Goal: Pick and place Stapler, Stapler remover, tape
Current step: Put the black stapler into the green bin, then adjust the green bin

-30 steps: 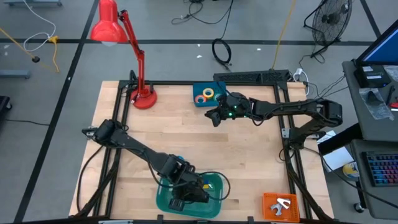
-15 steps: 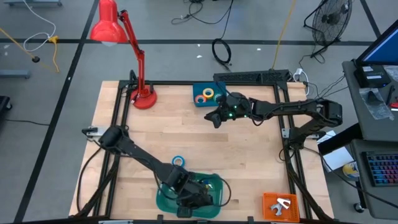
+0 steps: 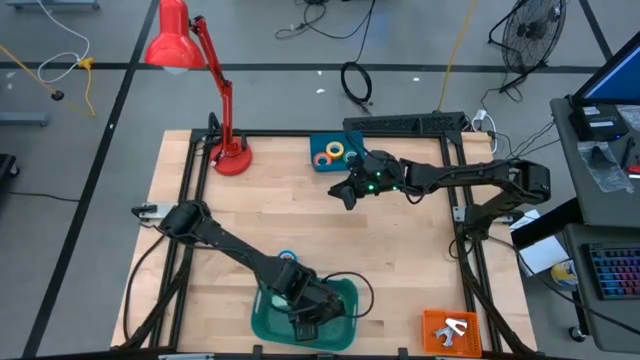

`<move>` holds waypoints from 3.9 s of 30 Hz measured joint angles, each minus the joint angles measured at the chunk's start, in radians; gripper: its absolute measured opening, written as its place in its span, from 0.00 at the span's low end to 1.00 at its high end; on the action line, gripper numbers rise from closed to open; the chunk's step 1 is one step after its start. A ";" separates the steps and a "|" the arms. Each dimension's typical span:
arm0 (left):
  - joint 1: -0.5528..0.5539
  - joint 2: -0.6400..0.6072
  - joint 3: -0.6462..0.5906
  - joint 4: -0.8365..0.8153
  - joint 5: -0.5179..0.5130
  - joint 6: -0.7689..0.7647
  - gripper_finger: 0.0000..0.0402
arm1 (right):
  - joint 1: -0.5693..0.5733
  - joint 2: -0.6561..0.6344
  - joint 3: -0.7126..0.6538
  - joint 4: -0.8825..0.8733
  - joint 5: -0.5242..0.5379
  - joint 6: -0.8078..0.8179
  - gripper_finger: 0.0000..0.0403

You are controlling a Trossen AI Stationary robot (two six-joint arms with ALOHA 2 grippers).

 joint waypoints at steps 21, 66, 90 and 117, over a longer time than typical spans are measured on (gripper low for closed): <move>-0.004 0.000 0.001 0.000 0.014 -0.008 0.14 | -0.002 0.000 0.000 -0.007 -0.026 -0.036 0.27; 0.250 -0.097 0.009 -0.407 -0.078 0.463 0.31 | 0.079 0.000 0.000 -0.322 -0.127 -0.034 0.03; 0.152 -0.082 0.006 -0.200 -0.103 0.087 0.47 | 0.079 0.000 0.000 -0.490 -0.132 -0.249 0.00; 0.092 -0.040 -0.197 -0.239 -0.030 0.035 0.03 | 0.086 0.000 0.000 -0.495 -0.236 -0.246 0.01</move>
